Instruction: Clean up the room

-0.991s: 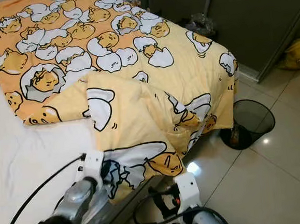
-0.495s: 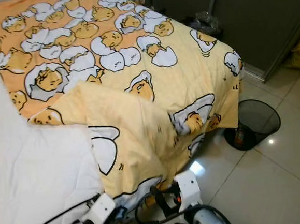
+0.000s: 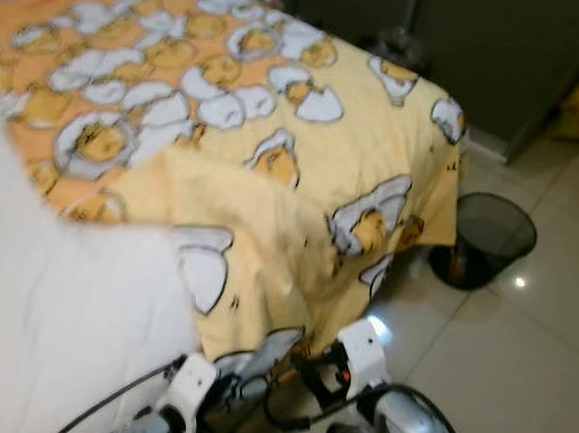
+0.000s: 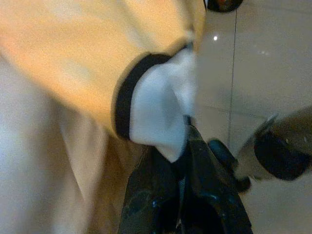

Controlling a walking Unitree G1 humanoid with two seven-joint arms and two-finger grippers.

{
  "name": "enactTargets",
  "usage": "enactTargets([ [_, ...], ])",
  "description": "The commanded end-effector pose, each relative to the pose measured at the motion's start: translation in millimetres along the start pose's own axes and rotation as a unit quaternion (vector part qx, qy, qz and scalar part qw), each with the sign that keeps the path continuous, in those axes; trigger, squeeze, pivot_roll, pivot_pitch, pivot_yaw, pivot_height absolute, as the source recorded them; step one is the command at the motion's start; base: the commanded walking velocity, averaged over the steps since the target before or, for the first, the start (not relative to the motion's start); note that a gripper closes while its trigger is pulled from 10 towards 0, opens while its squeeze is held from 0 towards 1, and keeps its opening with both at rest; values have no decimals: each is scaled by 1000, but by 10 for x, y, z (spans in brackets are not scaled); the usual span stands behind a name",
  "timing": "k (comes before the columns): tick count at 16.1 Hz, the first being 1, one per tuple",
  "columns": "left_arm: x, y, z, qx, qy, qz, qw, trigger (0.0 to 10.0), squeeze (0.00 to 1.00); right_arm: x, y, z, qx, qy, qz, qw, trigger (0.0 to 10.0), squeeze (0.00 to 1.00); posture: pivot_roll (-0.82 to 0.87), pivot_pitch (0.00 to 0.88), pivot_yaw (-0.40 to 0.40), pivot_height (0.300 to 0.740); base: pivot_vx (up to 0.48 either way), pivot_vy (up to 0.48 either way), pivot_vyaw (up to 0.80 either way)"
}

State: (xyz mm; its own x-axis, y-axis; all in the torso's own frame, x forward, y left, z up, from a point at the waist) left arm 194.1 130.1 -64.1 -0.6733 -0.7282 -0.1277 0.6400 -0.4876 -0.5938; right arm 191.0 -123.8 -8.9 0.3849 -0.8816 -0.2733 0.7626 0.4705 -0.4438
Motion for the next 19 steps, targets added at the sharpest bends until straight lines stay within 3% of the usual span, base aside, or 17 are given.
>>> enactTargets([
  [1, 106, 6, -45, -12, -5, -23, 1000, 10000, 0, -4, -26, -97, -20, 4, 4, 1000, 10000, 0, 5, 63, 17, 740, 0, 0, 0],
  [2, 120, 17, -32, -11, -4, -28, 1000, 10000, 0, -1, -26, -93, -20, 4, 4, 1000, 10000, 0, 6, 64, 15, 740, 0, 0, 0],
  [4, 397, 161, 79, -25, 36, -137, 990, 10000, 0, -1, -13, -95, -33, 3, 20, 999, 10000, 0, 0, 60, 6, 740, 0, 0, 0],
  [5, 527, 184, 94, -31, 44, -183, 982, 10000, 0, -9, -13, -105, -40, 0, 27, 999, 10000, 0, -6, 58, 7, 740, 0, 0, 0],
  [6, 778, 215, 149, -40, 50, -272, 960, 10000, 0, -14, -21, -125, -52, -7, 38, 998, 10000, 0, -17, 54, -1, 740, 0, 0, 0],
  [9, 912, 250, 222, -51, 16, -328, 943, 10000, 0, 0, -51, -135, -57, -12, 42, 997, 10000, 0, -34, 48, -6, 740, 0, 0, 0],
  [10, 952, 241, 212, -59, 21, -345, 937, 10000, 0, 15, -63, -140, -60, -13, 42, 997, 10000, 0, -35, 48, -7, 740, 0, 0, 0],
  [13, 1078, 254, 246, -54, 24, -358, 932, 10000, 0, 8, -78, -169, -72, -20, 49, 996, 10000, 0, -34, 49, -10, 740, 0, 0, 0],
  [14, 1109, 266, 258, -54, 24, -356, 933, 10000, 604, -9, -76, -173, -74, -24, 54, 996, 10000, 0, -34, 49, -10, 740, 0, 0, 0],
  [15, 1055, 288, 260, -54, 34, -329, 942, 10000, 1000, 4, -64, -136, -63, -22, 45, 997, 10000, 0, -38, 45, -13, 740, 0, 0, 0],
  [16, 1009, 292, 255, -52, 39, -315, 947, 10000, 1000, 13, -61, -117, -58, -19, 40, 997, 10000, 0, -38, 45, -13, 740, 0, 0, 0],
  [17, 676, 305, 298, -21, 47, -229, 972, 10000, 1000, 83, -46, -55, -42, -4, 13, 999, 10000, 0, -28, 21, -14, 740, 0, 0, 0],
  [19, 353, 229, 317, 12, 42, -162, 986, 10000, 1000, 166, -30, 2, -24, 8, -16, 1000, 10000, 0, -2, 0, -15, 740, 0, 0, 0],
])
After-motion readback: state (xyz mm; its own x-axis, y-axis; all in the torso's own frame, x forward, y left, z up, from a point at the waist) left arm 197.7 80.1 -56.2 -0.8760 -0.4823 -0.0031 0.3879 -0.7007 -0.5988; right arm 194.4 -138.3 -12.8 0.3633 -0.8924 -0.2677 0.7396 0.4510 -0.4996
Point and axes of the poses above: a point about 5 cm out from each wrist's last joint towards the gripper, its own y axis pointing out of the wrist towards the gripper, its own z axis along the axis of the wrist's last joint, x = y × z, the point moved 1 cm from there along y, pointing out of the wrist towards the gripper, and after that the axes turned 5 degrees about y, right-handed, at the moved point
